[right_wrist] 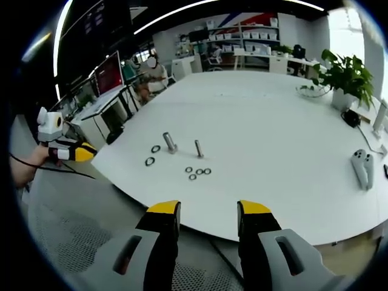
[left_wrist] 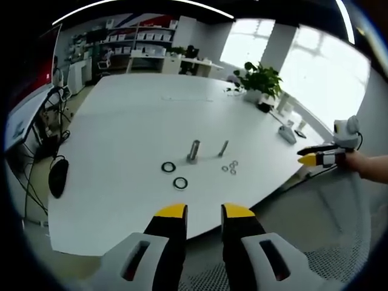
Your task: Place the washer onto the threaded stud by aligning its center hole with the stud, sliding it down to the base, and recovering from edge contact or off-axis alignment until the washer reaches the visible bottom stop.
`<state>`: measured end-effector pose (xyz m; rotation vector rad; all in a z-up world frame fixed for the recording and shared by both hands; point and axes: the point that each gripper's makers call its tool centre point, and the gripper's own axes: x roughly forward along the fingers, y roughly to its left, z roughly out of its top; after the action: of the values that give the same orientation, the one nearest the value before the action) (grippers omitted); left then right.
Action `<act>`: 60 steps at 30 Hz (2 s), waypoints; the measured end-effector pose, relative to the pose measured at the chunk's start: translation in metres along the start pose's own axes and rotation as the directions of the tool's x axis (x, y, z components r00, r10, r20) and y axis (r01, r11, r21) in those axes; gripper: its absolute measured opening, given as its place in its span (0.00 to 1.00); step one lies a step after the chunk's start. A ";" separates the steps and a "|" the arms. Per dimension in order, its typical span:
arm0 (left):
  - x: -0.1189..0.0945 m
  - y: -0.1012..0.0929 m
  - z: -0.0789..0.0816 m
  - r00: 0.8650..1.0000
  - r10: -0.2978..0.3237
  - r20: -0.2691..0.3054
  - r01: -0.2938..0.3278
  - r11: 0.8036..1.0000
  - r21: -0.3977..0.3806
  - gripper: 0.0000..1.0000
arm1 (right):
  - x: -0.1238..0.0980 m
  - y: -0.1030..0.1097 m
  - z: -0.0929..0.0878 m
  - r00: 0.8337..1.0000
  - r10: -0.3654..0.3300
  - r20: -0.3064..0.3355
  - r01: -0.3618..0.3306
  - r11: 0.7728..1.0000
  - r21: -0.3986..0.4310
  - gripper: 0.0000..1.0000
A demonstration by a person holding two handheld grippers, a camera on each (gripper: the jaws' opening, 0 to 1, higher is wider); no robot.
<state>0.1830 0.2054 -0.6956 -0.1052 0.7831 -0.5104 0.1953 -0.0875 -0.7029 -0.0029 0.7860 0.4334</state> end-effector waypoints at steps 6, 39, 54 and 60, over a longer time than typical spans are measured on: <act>0.001 0.001 -0.003 1.000 0.005 -0.021 -0.005 1.000 -0.002 0.20 | 0.000 0.007 0.002 1.000 0.029 0.008 -0.029 0.999 -0.020 0.40; -0.002 0.013 -0.006 0.996 0.077 -0.036 -0.077 0.997 -0.005 0.26 | -0.001 0.021 0.007 0.994 0.102 0.036 -0.101 0.994 -0.035 0.40; -0.001 0.012 -0.008 0.993 0.096 -0.067 -0.094 0.995 0.029 0.32 | 0.000 0.022 0.004 0.994 0.106 0.014 -0.106 0.994 -0.038 0.39; 0.001 0.011 -0.013 0.988 0.106 -0.113 -0.098 0.992 0.078 0.32 | -0.001 0.020 0.006 0.994 0.104 0.030 -0.103 0.994 -0.023 0.40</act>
<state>0.1796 0.2160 -0.7087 0.0320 0.8785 -0.4503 0.1910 -0.0683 -0.6946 0.0245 0.7534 0.5392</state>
